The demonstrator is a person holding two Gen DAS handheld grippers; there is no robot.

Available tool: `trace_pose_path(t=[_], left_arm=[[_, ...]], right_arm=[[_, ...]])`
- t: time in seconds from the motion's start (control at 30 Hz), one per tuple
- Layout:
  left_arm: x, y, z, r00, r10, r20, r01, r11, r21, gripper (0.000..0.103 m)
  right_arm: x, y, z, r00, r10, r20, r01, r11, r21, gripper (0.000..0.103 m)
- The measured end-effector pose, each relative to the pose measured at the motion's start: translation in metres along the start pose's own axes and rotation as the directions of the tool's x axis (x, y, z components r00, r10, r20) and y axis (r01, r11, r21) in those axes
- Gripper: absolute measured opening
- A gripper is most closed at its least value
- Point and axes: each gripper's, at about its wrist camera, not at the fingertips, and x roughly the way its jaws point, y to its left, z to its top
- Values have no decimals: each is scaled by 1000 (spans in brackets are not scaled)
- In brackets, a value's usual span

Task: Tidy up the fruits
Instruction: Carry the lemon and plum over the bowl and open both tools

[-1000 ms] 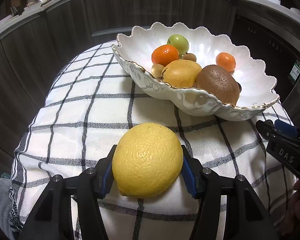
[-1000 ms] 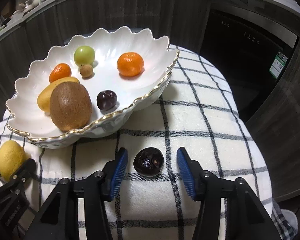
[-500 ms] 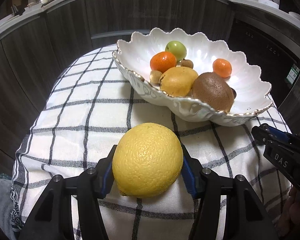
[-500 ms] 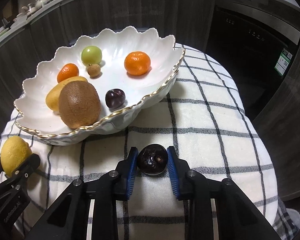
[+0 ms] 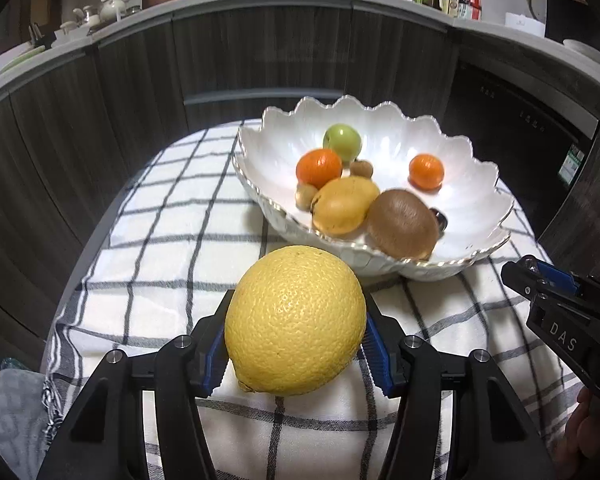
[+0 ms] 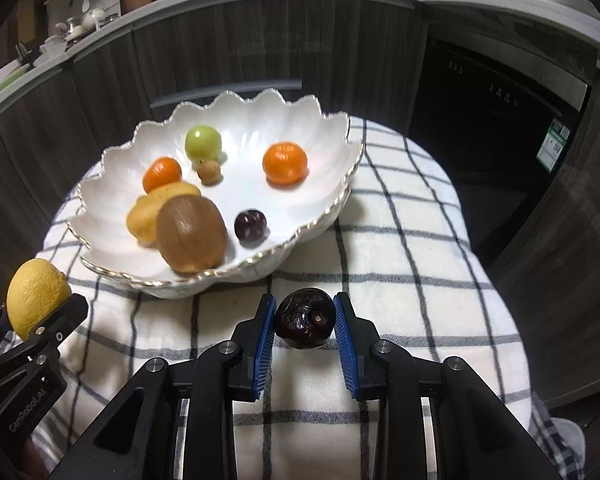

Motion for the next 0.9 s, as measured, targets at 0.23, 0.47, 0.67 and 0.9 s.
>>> trace_pose_path(t=[0.23,0.47,0.67,0.9], left_arm=[[-22,2,19,998,-11,63,12,1000,-11,56],[-26,1,50,994,-34,107,34,999,7,56],[-10,1,83,991,-58,121,55,998,24,56],[28,-7,115,991,-102,92,100,995,27,56]], right_arm=[[-22,2,15,998,28,51,-28,1000,-5,30],[-29,3,45,993,61,99,-61,998,-2,30],[-21,9,73,990,60,128,-56,998,-36,30],[15,9,97,993,70,95,-69,997,-17,30]])
